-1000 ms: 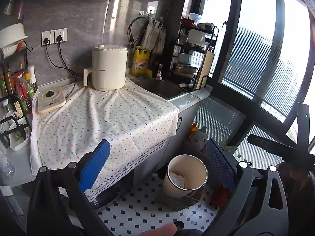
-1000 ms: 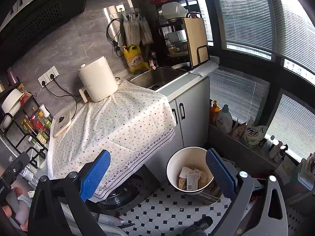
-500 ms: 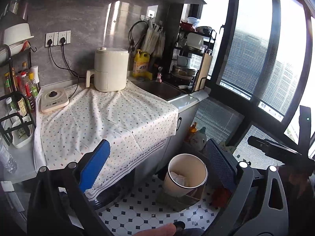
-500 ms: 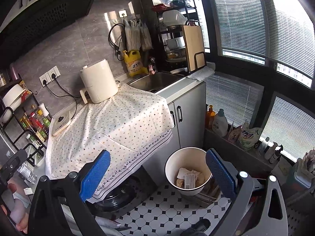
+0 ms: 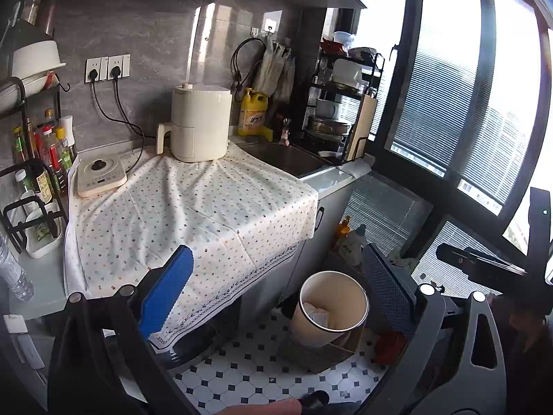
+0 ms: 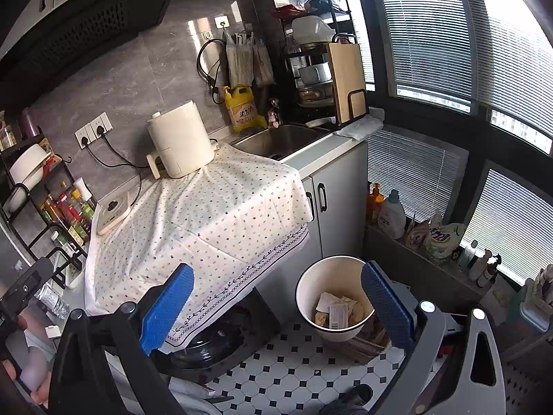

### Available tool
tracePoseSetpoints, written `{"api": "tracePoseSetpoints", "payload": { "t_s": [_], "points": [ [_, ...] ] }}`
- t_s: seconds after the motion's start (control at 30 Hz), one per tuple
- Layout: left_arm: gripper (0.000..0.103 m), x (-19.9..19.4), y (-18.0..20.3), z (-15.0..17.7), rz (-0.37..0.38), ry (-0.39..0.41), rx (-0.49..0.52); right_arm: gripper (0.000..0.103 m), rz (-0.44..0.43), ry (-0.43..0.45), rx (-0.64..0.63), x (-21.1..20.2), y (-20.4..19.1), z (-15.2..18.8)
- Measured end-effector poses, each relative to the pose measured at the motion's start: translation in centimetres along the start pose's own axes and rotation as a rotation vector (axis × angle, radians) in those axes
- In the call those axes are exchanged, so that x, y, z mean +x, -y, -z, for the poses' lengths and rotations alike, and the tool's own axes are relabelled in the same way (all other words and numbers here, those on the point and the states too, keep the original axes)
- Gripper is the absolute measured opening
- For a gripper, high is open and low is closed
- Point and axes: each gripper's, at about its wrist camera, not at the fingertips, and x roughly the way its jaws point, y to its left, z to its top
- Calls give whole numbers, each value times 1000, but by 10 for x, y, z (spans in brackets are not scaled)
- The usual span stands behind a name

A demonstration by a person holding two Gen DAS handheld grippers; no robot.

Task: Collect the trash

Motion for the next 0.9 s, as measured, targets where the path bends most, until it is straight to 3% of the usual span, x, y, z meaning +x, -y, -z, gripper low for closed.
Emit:
{"api": "tracePoseSetpoints", "payload": {
  "t_s": [0.9],
  "points": [
    [97, -9, -16, -6, -43, 34, -36, 95, -52, 0, -35, 10, -23, -5]
  ]
}}
